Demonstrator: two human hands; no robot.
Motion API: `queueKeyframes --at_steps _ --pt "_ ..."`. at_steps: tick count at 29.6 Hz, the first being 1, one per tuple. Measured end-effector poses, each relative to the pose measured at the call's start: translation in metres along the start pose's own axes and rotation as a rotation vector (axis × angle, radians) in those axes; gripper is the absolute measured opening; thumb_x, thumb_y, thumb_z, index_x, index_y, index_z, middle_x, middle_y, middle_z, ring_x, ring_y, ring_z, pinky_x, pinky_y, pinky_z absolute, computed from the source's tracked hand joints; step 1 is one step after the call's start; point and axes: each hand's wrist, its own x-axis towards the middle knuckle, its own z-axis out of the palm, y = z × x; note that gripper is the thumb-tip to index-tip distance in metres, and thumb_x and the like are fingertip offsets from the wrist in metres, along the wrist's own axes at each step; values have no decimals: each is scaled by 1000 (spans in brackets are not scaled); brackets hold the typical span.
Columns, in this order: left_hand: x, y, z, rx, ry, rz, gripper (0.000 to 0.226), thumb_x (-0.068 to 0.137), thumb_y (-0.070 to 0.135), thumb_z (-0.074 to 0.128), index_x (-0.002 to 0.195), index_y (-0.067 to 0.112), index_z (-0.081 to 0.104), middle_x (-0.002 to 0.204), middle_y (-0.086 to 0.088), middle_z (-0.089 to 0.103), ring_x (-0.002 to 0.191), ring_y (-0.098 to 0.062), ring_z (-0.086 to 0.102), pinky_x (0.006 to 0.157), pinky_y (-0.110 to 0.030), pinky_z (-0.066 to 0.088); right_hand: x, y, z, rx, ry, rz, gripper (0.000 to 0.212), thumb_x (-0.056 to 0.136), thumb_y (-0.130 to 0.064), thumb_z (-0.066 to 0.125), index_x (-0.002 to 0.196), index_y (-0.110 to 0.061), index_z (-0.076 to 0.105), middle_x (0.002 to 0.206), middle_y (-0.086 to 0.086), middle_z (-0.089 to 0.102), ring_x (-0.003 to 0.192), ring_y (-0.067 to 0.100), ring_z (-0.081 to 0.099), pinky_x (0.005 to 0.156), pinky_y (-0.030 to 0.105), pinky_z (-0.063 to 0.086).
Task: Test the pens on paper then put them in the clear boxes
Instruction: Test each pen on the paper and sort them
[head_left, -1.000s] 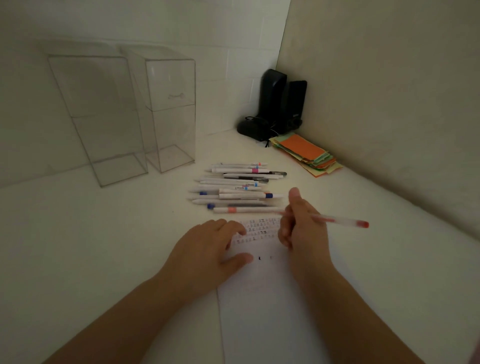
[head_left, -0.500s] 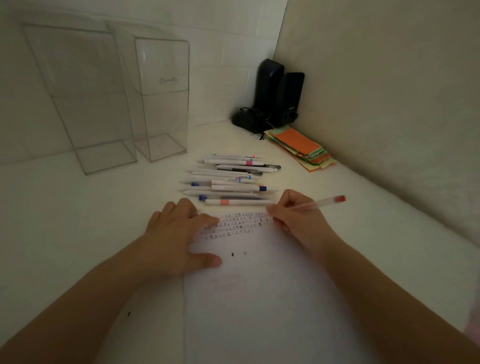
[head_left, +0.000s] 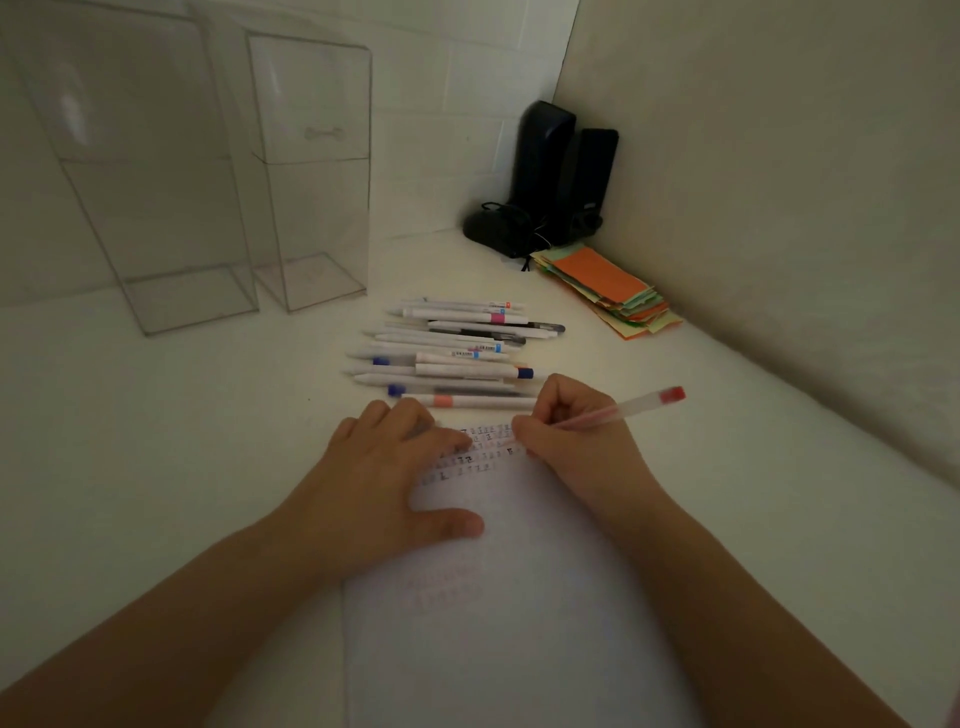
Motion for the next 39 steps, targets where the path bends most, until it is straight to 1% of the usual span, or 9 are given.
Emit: queueKeyframes --at_steps 4,7,15,19,22,26,30,34,39 --pt "1 -3 2 -28 3 -10 96 51 94 14 122 39 49 103 14 39 96 -11 38 81 -27 25 5 6 7 41 19 -47 22 75 5 58 60 -4 43 49 4 37 40 4 32 39 14 27" --pt "2 -3 2 -58 4 -17 97 47 96 16 120 42 49 102 16 37 95 -8 35 81 -24 23 4 11 7 31 36 -85 25 74 6 58 58 -6 41 49 2 35 42 3 30 39 13 26" --pt "2 -2 0 -58 -6 -30 96 45 96 15 119 44 48 100 18 35 94 -6 34 84 -24 25 4 12 7 6 19 -129 24 72 5 59 59 -6 42 50 2 36 43 4 31 40 11 27" --pt "1 -2 -1 -44 -20 -43 96 44 96 15 120 47 46 100 19 33 95 -5 32 86 -23 24 4 14 8 -48 25 -162 31 72 5 58 56 -12 37 45 -10 33 44 4 31 39 12 27" --pt "1 -2 0 -60 -20 -40 93 46 96 16 119 47 47 100 20 34 95 -6 33 88 -25 27 5 14 7 -40 27 -155 32 71 5 59 55 -13 37 41 -11 34 42 3 31 39 9 24" --pt "1 -2 0 -61 -25 -36 91 47 95 18 119 47 46 99 21 34 94 -5 33 88 -24 27 5 13 6 -50 11 -147 27 71 5 60 57 -8 41 47 -6 34 42 4 31 39 10 25" --pt "1 -3 0 -73 -19 -32 89 48 95 20 119 47 47 98 24 33 94 -4 33 87 -24 26 5 13 6 -55 18 -153 32 71 5 60 55 -13 37 44 -10 33 42 3 32 39 9 26" --pt "1 -2 0 -61 -20 -28 90 48 95 18 118 48 46 99 23 33 94 -4 32 84 -22 24 4 13 6 -34 5 -149 34 71 5 59 54 -14 36 40 -11 34 41 3 32 39 9 25" --pt "1 -2 -1 -63 -8 -20 90 48 95 18 118 46 47 97 27 31 95 -4 33 84 -22 24 3 12 6 -34 0 -150 35 71 5 60 53 -14 36 40 -11 34 41 3 32 39 9 25"
